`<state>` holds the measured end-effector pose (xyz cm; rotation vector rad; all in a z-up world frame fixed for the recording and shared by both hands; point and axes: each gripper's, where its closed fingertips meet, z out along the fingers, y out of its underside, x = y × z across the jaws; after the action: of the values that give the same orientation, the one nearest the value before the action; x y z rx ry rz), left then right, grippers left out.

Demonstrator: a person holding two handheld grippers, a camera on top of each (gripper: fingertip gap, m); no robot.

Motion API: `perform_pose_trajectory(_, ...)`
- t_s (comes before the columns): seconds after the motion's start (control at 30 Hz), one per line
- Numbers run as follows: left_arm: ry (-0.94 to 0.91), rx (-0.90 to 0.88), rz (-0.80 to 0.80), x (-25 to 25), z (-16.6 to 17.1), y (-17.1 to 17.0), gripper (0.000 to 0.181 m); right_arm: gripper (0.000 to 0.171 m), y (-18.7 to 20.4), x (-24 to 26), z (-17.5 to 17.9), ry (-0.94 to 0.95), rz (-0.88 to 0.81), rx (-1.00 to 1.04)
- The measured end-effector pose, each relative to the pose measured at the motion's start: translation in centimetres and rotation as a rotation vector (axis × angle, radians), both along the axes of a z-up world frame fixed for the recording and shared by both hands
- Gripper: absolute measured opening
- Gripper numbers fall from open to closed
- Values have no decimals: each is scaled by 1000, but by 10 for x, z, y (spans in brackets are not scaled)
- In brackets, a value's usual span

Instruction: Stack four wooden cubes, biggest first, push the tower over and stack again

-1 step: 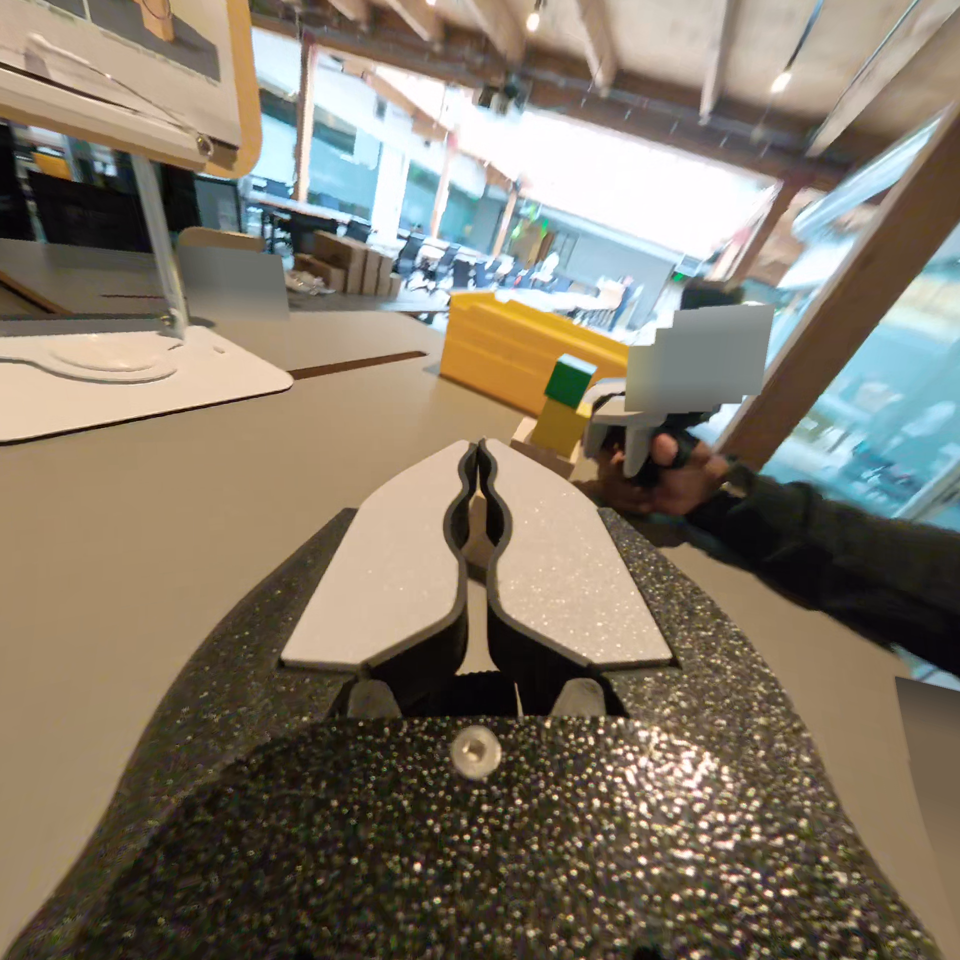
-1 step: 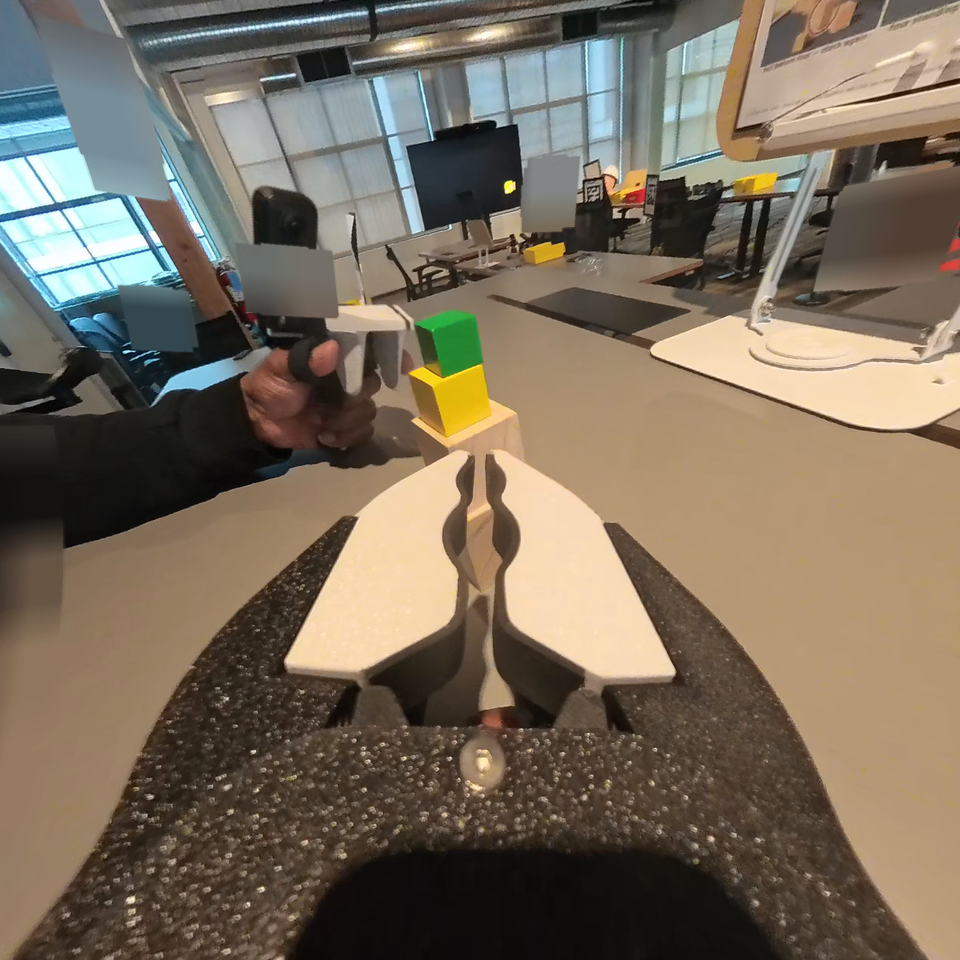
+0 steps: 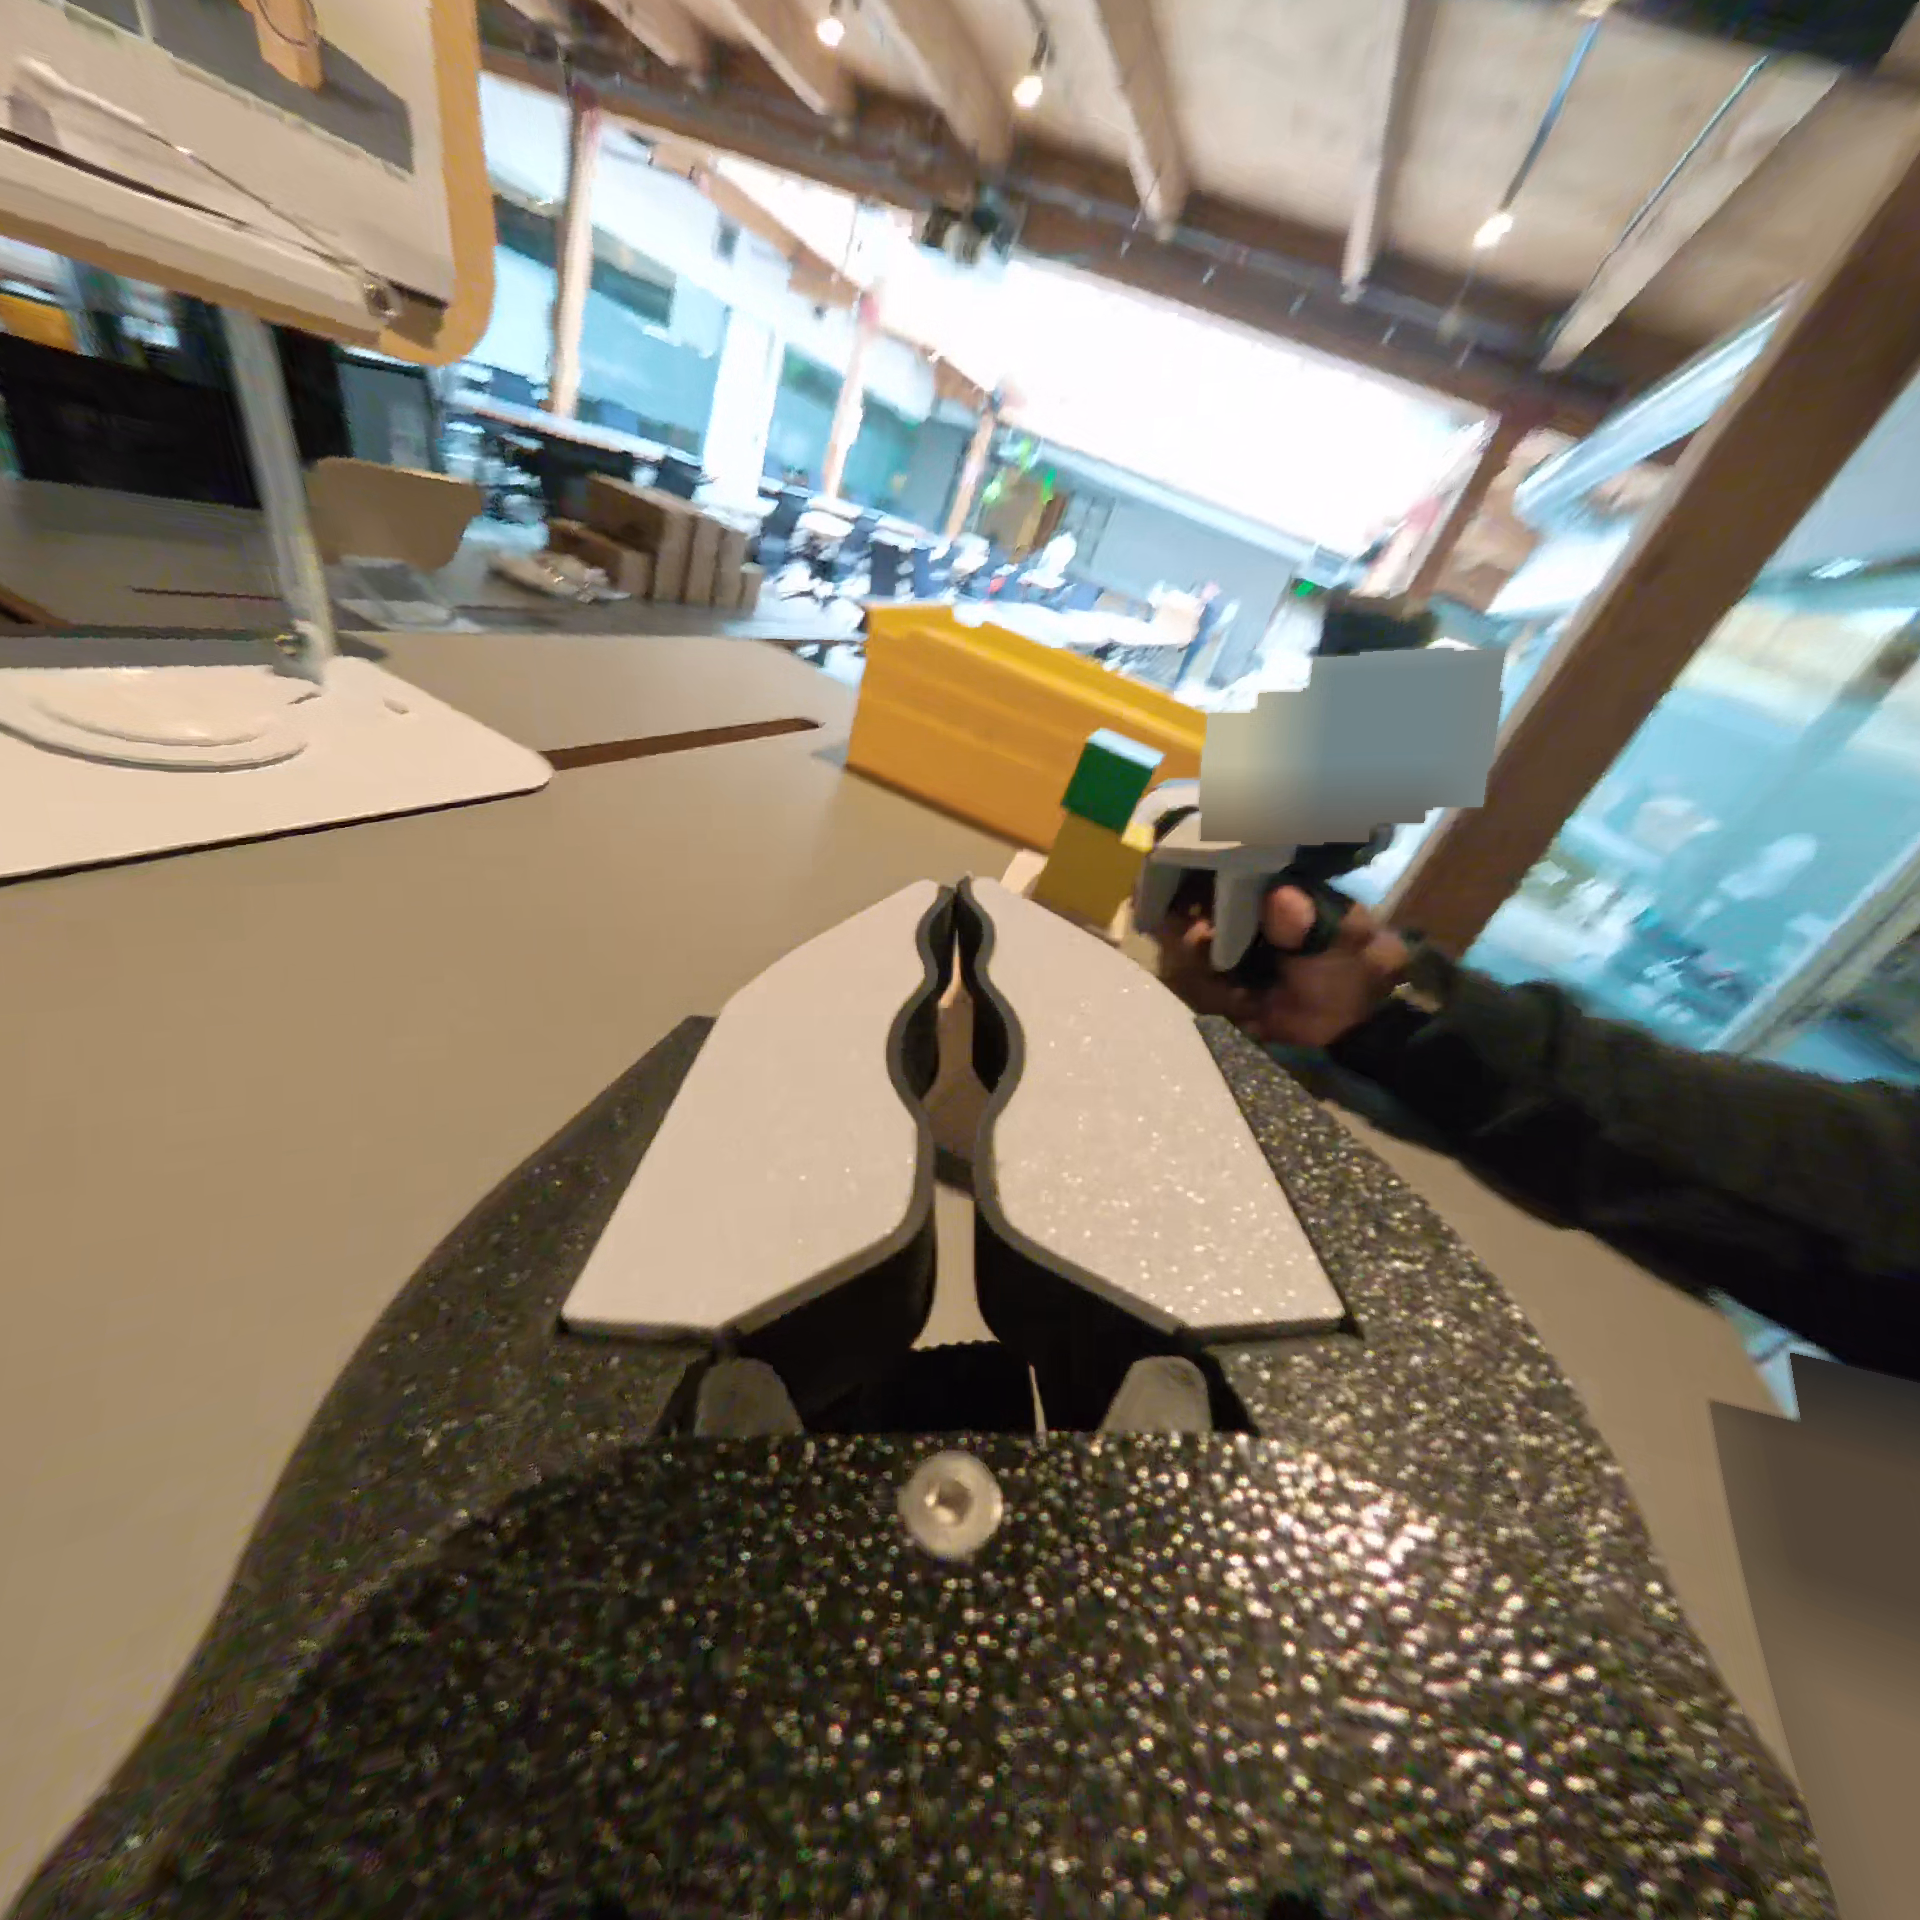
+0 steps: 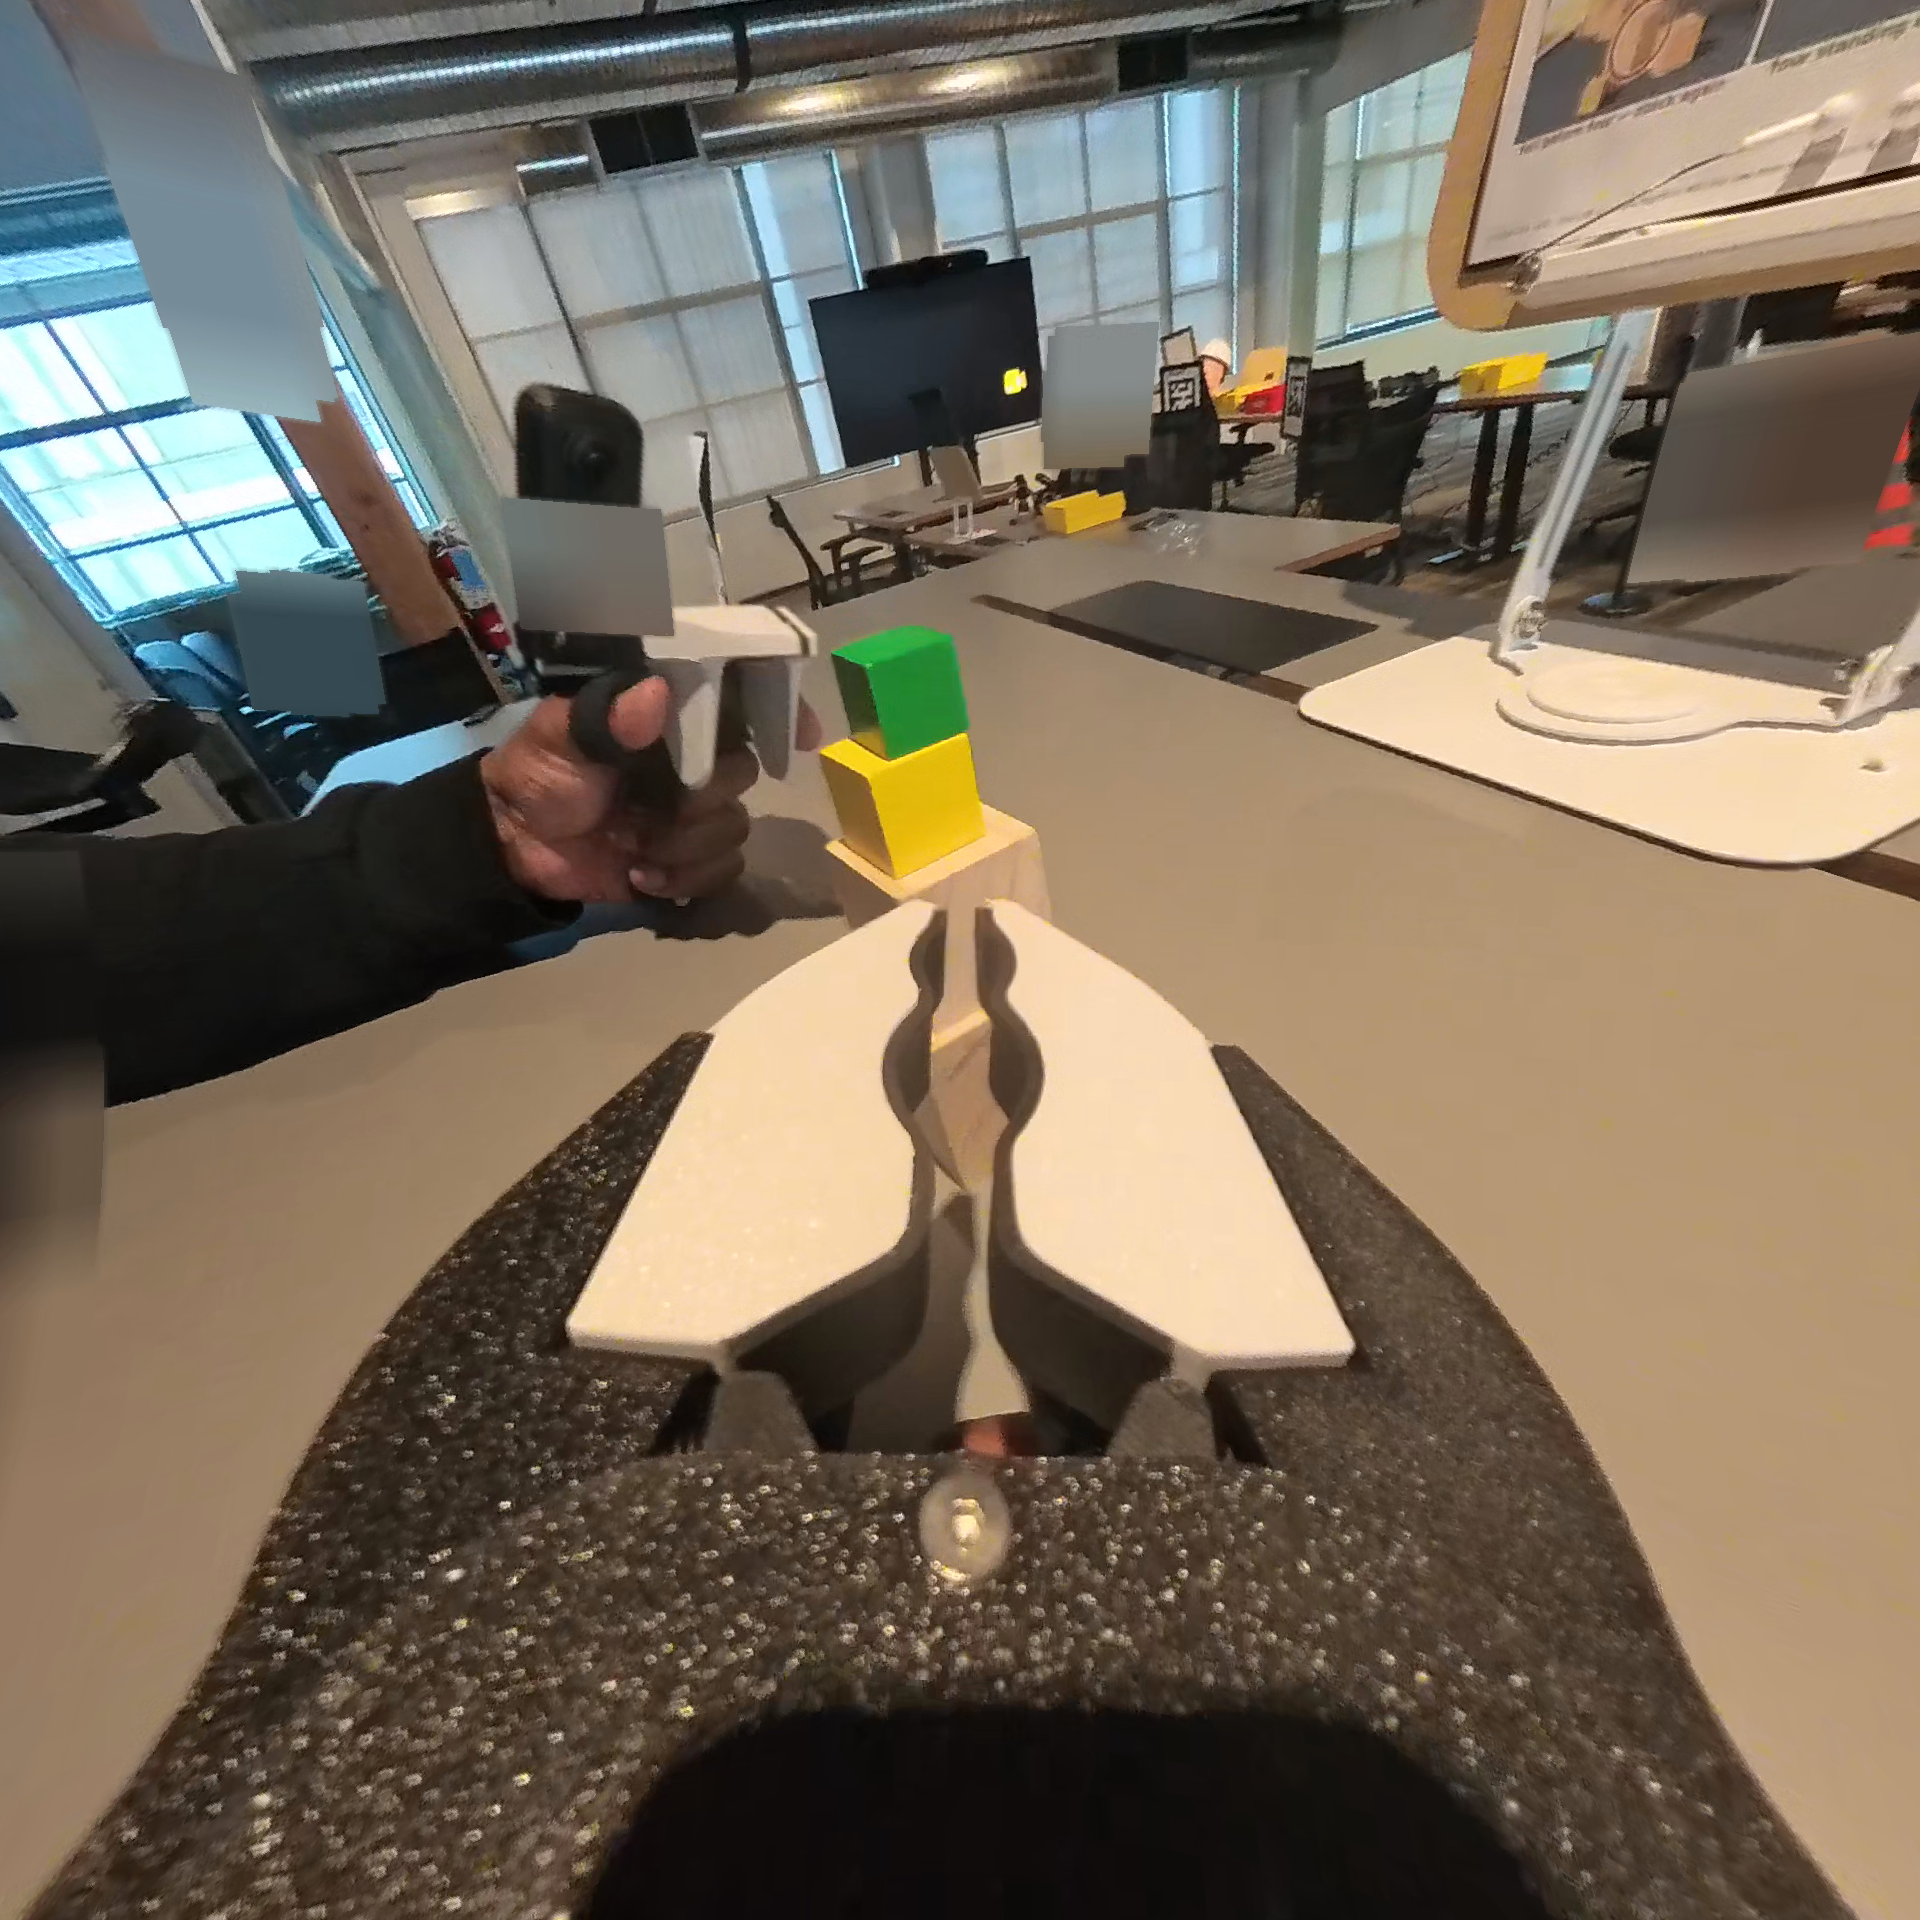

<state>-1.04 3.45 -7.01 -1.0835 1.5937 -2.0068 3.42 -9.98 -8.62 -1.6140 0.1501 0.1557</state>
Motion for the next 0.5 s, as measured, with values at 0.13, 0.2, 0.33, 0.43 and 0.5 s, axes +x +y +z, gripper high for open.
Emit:
perform_pose_trajectory(0.13,-10,-203,-149,-11,15,-3,0,11,3,0,2,2,-31,14)
perform_pose_trajectory(0.2,-11,-283,-189,-14,19,-2,0,13,3,0,3,-7,-51,25)
perform_pose_trajectory(0.33,-40,-363,-230,-19,27,3,0,7,-4,0,12,-29,-90,82)
perform_pose_trajectory(0.43,-33,-371,-226,-18,26,4,0,0,-6,-3,16,-38,-101,114)
perform_pose_trajectory(0.5,-24,-354,-221,-17,24,2,0,0,-6,-5,17,-45,-111,117)
